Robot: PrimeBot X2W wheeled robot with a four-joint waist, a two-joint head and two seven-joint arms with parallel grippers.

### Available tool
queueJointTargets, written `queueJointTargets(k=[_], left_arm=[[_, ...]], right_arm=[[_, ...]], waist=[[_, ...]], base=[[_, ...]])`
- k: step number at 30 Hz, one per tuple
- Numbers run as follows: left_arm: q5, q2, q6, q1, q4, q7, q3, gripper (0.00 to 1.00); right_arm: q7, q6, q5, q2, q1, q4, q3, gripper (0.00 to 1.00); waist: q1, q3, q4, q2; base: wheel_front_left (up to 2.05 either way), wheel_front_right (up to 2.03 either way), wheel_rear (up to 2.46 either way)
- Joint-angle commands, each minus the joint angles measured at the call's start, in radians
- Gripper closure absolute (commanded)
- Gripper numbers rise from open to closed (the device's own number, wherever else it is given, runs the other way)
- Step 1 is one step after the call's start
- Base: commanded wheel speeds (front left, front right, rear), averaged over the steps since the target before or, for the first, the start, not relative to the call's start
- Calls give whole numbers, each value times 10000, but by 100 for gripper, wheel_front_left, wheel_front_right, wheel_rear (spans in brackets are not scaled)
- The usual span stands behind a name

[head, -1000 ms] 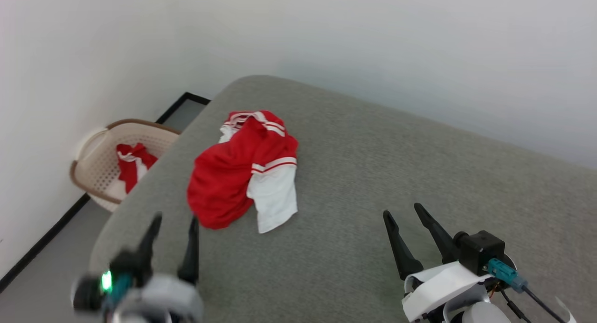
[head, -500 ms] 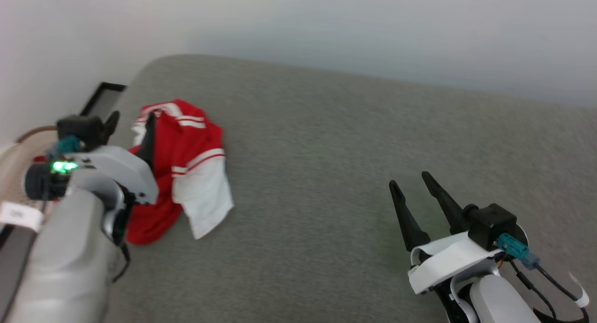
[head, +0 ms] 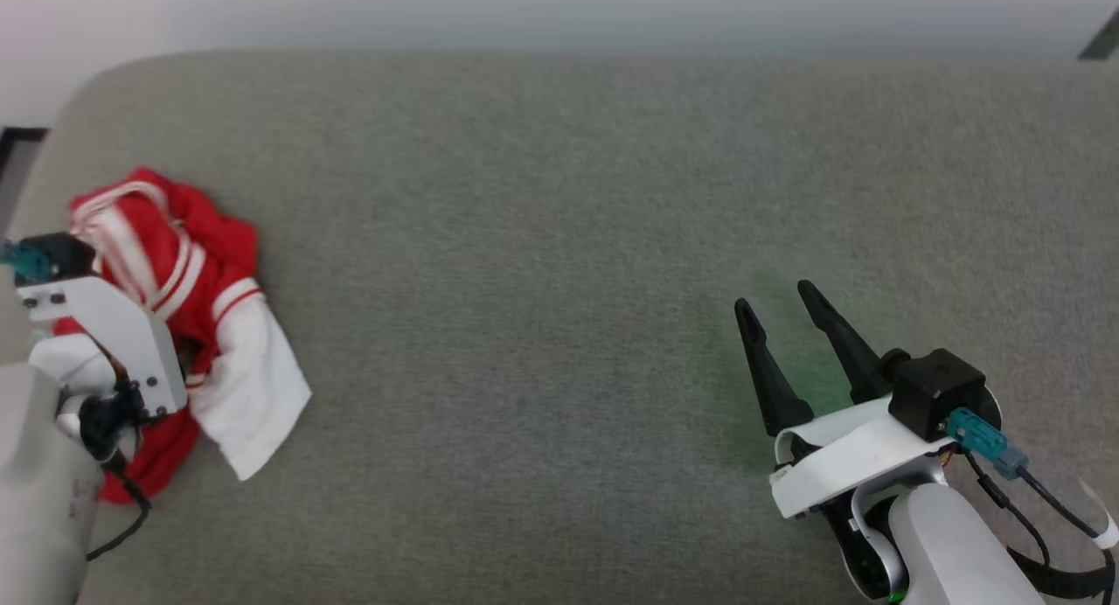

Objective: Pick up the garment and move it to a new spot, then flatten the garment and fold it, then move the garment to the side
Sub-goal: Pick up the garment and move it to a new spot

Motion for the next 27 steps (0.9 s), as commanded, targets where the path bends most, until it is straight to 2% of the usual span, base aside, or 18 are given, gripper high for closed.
queueJointTargets(k=[1,6,7,8,10,13,22,27], left_arm=[[-260,8,-21,-44,229,264,-29,0],[-776,-311,-23,211,488,534,-260,0],[-871,-369,-23,306,451,431,-329,5],[-953,-377,-26,371,453,371,-375,50],[-1138,-441,-26,534,362,320,-539,100],[-1440,-245,-34,708,22,28,-765,100],[-2527,590,-30,930,-1621,-2161,-1352,100],[-3384,868,-30,942,-2588,-3016,-1620,100]], right_arm=[[-9,4,-10,-63,-155,-64,8,0],[-9,4,-110,-146,-187,-111,115,0],[-9,4,-115,-153,-199,-113,130,0],[-9,4,-125,-161,-214,-107,150,0],[-9,4,-121,-162,-241,-103,177,0],[-9,4,-94,-141,-206,-127,200,0],[-9,4,111,-31,256,26,183,0],[-9,4,243,63,523,17,53,0]], waist=[[0,499,-409,0],[0,633,-414,0],[0,632,-403,0],[0,621,-391,0],[0,546,-346,0],[0,340,-253,0],[0,-683,62,0],[0,-1117,142,0]], base=[[0,0,0],[0,0,0],[0,0,0],[0,0,0],[0,0,0],[0,0,0],[0,0,0],[0,0,0]])
